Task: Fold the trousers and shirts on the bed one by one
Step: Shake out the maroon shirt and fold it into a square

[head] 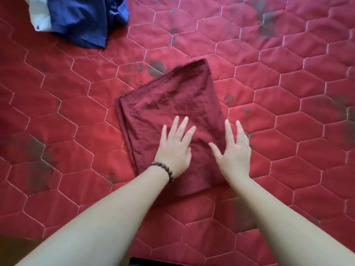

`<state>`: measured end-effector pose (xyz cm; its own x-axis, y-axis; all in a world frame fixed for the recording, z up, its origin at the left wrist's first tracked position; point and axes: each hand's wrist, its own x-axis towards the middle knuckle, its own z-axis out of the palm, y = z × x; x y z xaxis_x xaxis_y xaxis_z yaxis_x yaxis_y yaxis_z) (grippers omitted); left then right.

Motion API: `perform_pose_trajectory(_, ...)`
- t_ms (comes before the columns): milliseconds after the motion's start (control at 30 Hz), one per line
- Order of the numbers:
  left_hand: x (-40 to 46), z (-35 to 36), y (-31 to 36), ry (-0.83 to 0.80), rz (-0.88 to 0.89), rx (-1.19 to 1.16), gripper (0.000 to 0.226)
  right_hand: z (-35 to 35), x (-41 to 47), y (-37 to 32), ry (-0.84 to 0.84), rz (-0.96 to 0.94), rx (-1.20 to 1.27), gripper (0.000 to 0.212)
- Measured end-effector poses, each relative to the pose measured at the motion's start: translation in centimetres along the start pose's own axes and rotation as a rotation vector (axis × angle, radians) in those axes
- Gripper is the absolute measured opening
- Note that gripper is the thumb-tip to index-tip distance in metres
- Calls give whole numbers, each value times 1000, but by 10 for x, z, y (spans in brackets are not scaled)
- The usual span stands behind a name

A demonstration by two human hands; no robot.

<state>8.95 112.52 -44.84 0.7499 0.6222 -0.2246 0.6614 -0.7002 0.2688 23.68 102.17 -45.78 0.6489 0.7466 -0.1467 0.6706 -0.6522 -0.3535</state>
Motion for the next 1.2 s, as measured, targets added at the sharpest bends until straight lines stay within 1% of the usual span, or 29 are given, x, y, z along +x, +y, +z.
perform_pose_trajectory(33, 24, -7, 4, -49, 124, 59, 75, -3, 4, 0, -19, 123, -17, 84)
perform_pose_trajectory(100, 70, -19, 12, -166, 322, 186, 87, -3, 8, -3, -104, 268, -56, 95)
perform_pose_trajectory(200, 118, -25, 25, -363, 572, 365, 93, 0, 10, -5, -184, 330, -83, 97)
perform_pose_trajectory(267, 133, -24, 26, -496, 619, 460, 96, 3, 13, -7, -208, 364, -52, 88)
perform_pose_trajectory(300, 138, -23, 26, -509, 624, 492, 96, 5, 14, -8, -219, 375, -29, 81)
perform_pose_trajectory(400, 144, -25, 23, -396, 666, 579, 87, 7, 15, -11, -279, 386, 10, 53)
perform_pose_trajectory(433, 145, -28, 21, -391, 661, 596, 83, 7, 14, -12, -303, 379, 8, 44)
perform_pose_trajectory(500, 149, -34, 12, -447, 622, 643, 72, 7, 13, -11, -332, 321, -2, 32)
perform_pose_trajectory(567, 151, -44, -1, -482, 611, 698, 61, 5, 13, -8, -324, 247, -12, 27)
perform_pose_trajectory(667, 150, -59, -23, -432, 632, 734, 39, -2, 18, 2, -313, 160, -70, 24)
perform_pose_trajectory(733, 149, -67, -36, -392, 598, 740, 27, -10, 26, 8, -309, 137, -97, 25)
perform_pose_trajectory(833, 151, -85, -48, -304, 547, 749, 25, -32, 47, 7, -228, 67, -116, 26)
perform_pose_trajectory(900, 157, -105, -49, -253, 513, 727, 27, -55, 65, 1, -127, -6, -155, 25)
perform_pose_trajectory(967, 165, -132, -48, -181, 456, 656, 25, -85, 85, -7, -9, -82, -201, 22)
perform_pose_trajectory(1033, 172, -164, -44, -52, 410, 575, 21, -119, 103, -15, 110, -159, -254, 22)
perform_pose_trajectory(1133, 174, -213, -35, 173, 428, 481, 14, -170, 119, -27, 382, -348, -284, 19)
perform_pose_trajectory(1200, 169, -239, -28, 287, 480, 449, 14, -194, 123, -30, 497, -442, -322, 14)
